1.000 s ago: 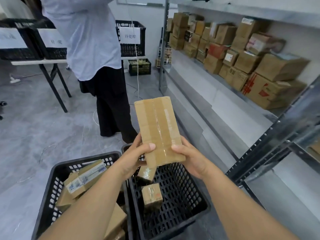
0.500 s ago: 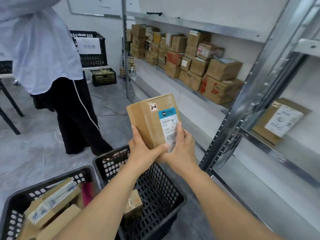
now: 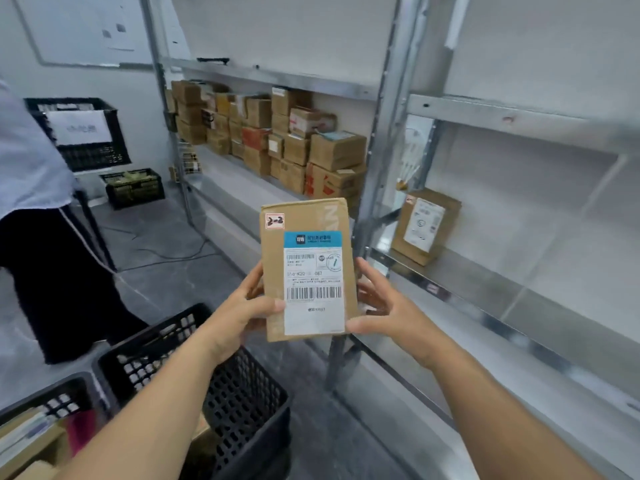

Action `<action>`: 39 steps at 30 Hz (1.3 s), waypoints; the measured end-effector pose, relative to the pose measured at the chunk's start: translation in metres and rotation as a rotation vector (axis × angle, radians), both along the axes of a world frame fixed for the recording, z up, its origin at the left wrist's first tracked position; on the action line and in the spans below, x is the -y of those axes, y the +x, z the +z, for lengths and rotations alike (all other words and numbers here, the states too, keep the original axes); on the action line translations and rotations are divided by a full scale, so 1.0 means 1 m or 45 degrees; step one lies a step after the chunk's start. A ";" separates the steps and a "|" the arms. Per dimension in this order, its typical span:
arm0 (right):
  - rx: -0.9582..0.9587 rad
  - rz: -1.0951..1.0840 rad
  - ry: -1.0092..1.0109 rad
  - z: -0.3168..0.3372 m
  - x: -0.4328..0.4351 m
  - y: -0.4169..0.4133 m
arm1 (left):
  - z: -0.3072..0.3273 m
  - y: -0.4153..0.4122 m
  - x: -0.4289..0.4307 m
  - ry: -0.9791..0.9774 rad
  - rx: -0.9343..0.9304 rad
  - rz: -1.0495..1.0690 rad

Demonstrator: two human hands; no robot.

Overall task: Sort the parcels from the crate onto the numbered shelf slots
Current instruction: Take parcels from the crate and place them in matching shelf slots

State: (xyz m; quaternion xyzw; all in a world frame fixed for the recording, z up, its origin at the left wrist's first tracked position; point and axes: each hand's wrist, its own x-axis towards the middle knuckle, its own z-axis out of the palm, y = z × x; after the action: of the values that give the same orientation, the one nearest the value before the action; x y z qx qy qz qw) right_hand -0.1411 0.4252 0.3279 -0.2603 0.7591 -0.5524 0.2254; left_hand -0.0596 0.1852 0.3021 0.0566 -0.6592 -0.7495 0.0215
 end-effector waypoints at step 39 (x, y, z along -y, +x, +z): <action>-0.308 -1.105 0.026 0.008 -0.348 0.025 | 0.021 -0.123 -0.340 -1.094 -0.449 -0.591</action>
State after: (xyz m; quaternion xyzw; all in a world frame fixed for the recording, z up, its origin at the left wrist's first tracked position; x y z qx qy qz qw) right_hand -0.1159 0.7731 0.3357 0.0217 0.8242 -0.5540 -0.1151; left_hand -0.1830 0.5252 0.3227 -0.2322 -0.8890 -0.3945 -0.0135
